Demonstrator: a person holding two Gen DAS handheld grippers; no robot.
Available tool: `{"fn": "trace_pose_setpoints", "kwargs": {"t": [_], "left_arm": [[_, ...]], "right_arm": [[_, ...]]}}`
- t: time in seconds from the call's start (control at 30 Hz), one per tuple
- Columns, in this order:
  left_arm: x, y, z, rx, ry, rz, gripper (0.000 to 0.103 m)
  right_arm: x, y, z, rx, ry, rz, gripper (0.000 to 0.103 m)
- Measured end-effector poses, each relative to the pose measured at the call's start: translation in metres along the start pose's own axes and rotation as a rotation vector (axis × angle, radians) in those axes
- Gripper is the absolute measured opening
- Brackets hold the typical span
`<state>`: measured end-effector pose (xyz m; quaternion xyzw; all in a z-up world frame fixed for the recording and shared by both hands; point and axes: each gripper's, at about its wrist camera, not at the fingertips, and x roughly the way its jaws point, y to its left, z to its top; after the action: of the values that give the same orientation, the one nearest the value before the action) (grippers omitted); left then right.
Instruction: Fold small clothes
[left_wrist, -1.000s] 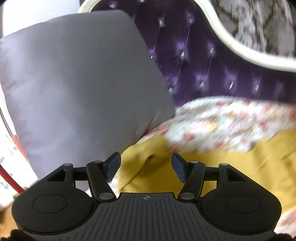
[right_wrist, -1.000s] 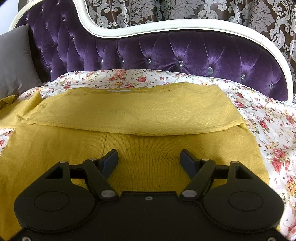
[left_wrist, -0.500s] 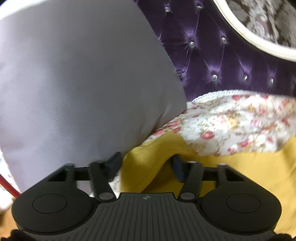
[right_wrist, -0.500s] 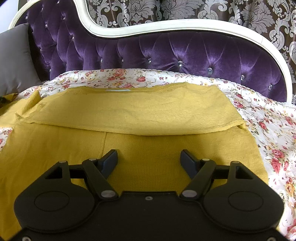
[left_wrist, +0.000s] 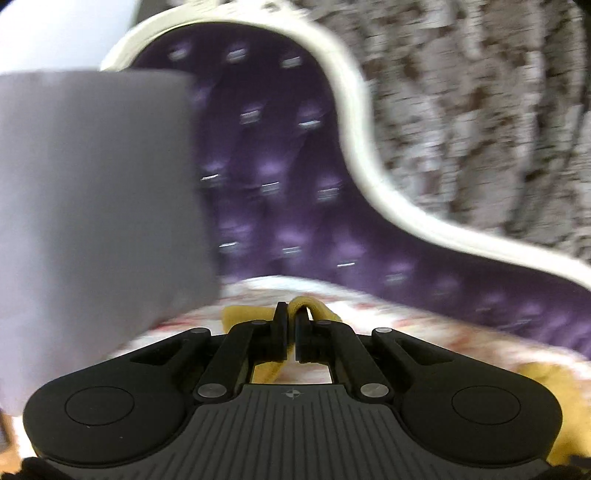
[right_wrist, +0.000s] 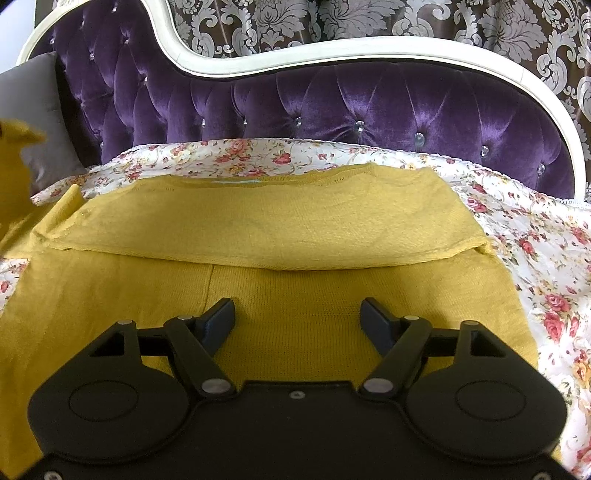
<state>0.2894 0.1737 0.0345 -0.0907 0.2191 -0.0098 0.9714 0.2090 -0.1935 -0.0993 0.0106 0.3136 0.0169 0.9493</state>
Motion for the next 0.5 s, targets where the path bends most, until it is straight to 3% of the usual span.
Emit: {"fn": "trace_pose_setpoints", "kwargs": {"t": [0.2, 0.33, 0.43, 0.5], "left_arm": [[-0.005, -0.091, -0.017, -0.010, 0.016, -0.210, 0.003], [0.012, -0.142, -0.052, 0.008, 0.094, -0.296, 0.006], [0.022, -0.163, -0.079, 0.040, 0.172, -0.328, 0.032], [0.019, -0.168, -0.092, 0.050, 0.200, -0.336, 0.040]], "right_arm": [[-0.001, -0.002, 0.001, 0.013, -0.001, 0.011, 0.077], [-0.001, -0.004, 0.001, 0.020, -0.001, 0.017, 0.077], [-0.002, -0.005, 0.002, 0.026, -0.002, 0.023, 0.077], [-0.002, -0.005, 0.002, 0.028, -0.001, 0.026, 0.078]]}}
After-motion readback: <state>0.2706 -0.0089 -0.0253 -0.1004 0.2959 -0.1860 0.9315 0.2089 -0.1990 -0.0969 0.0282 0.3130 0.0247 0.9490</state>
